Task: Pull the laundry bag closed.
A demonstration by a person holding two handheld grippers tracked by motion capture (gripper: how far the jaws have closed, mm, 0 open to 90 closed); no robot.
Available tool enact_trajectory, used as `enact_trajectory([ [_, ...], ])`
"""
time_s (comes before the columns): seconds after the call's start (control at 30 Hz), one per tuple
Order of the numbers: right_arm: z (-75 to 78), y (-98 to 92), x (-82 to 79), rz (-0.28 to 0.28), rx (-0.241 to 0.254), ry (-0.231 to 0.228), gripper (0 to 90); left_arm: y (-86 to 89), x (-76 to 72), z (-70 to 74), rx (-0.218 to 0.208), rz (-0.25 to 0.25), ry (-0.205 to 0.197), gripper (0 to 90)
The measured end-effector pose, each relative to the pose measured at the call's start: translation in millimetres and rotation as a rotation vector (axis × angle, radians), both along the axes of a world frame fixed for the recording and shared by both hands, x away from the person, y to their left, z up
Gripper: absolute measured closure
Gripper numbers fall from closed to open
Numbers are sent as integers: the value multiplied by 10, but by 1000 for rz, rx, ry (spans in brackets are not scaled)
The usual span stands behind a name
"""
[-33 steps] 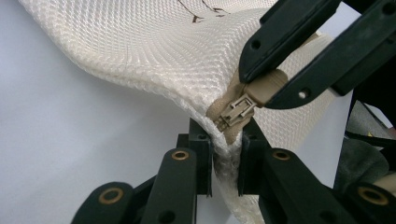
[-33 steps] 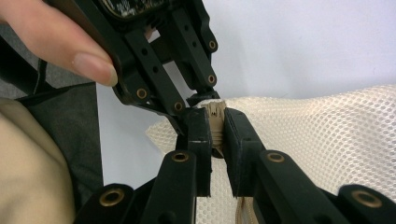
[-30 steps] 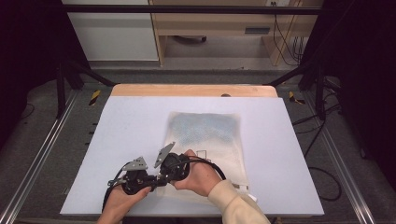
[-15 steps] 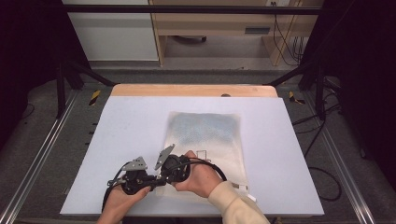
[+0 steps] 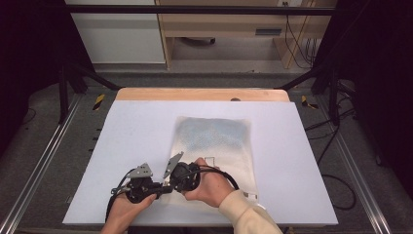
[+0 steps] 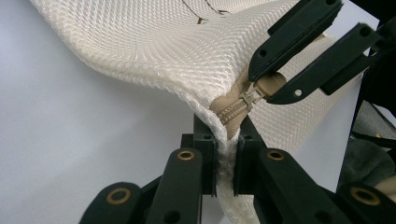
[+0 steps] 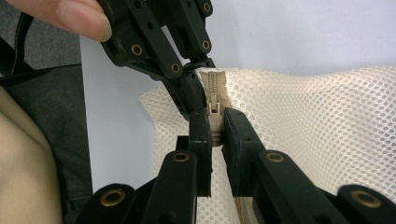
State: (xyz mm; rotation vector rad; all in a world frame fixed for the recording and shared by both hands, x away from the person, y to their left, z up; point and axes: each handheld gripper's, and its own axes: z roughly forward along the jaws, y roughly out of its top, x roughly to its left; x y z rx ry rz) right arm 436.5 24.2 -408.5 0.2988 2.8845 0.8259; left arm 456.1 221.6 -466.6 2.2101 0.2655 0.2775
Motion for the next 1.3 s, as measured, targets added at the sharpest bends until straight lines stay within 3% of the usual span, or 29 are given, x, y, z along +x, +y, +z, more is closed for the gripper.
enact_trajectory([
  [1.3, -225, -306, -20, -60, 123, 25, 824, -51, -37, 6, 13, -2, -13, 825],
])
